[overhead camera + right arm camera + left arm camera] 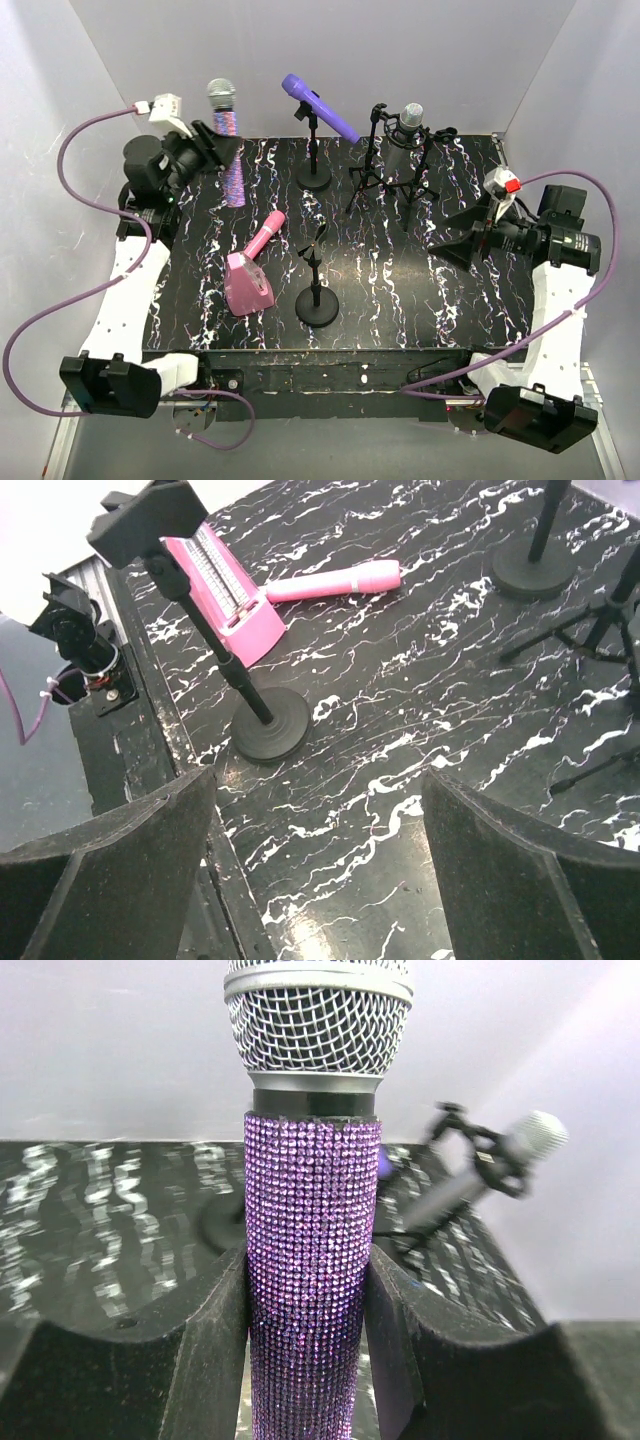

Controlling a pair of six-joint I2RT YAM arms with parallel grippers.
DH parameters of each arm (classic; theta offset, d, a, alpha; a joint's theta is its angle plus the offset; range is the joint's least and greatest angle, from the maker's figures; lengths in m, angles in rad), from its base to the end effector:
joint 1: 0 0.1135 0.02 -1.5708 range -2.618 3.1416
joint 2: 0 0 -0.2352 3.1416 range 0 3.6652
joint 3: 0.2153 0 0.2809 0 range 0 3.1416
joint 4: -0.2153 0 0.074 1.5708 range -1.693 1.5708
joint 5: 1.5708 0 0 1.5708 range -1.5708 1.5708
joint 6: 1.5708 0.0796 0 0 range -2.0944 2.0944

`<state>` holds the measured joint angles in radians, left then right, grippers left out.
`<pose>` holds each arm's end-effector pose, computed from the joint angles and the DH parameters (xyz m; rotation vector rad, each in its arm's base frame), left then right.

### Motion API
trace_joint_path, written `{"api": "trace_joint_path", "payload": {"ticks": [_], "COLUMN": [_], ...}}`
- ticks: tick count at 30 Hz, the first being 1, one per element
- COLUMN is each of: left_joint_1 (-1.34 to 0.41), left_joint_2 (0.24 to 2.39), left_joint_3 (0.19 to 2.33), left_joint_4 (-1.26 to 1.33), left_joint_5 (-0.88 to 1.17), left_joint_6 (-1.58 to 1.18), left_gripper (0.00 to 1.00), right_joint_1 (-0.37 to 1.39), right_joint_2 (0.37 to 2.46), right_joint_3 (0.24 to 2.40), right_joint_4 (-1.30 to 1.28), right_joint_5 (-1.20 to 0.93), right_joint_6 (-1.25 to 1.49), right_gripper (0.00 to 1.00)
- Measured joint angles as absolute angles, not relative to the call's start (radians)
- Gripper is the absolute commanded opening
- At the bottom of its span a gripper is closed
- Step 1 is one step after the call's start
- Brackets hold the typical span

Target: Attach the microphones to the stand

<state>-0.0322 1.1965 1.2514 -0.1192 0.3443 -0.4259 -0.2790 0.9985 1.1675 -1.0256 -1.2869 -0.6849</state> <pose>0.3523 -0.0382 0.3978 -0.0588 1.6680 -0.6296 0.2288 0.0139 0.3438 -0.8590 1.6672 0.8878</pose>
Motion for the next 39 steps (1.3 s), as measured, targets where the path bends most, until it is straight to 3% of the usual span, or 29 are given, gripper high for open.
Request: {"api": "trace_joint_path", "payload": {"ticks": [9, 21, 39], "left_joint_1": [-0.313, -0.685, -0.903], "left_joint_2": [1.159, 1.225, 1.300], "left_joint_3": [1.336, 1.457, 1.469], "left_joint_4": [-0.091, -0.079, 0.006], "left_joint_5": [0.345, 0.189, 0.018], "left_joint_6": [-0.472, -0.415, -0.377], "left_gripper": [0.00, 0.00, 0.00], "right_joint_1": [-0.151, -0.029, -0.026], "right_joint_2": [1.001, 0.977, 0.968], "right_joint_3": [1.343, 1.379, 1.404], "right_joint_4": [-1.087, -1.043, -0.963], "right_joint_5": [-1.233, -1.226, -1.285], "right_joint_6": [-0.670, -0.530, -0.405], "right_gripper": [0.90, 0.90, 0.90]}}
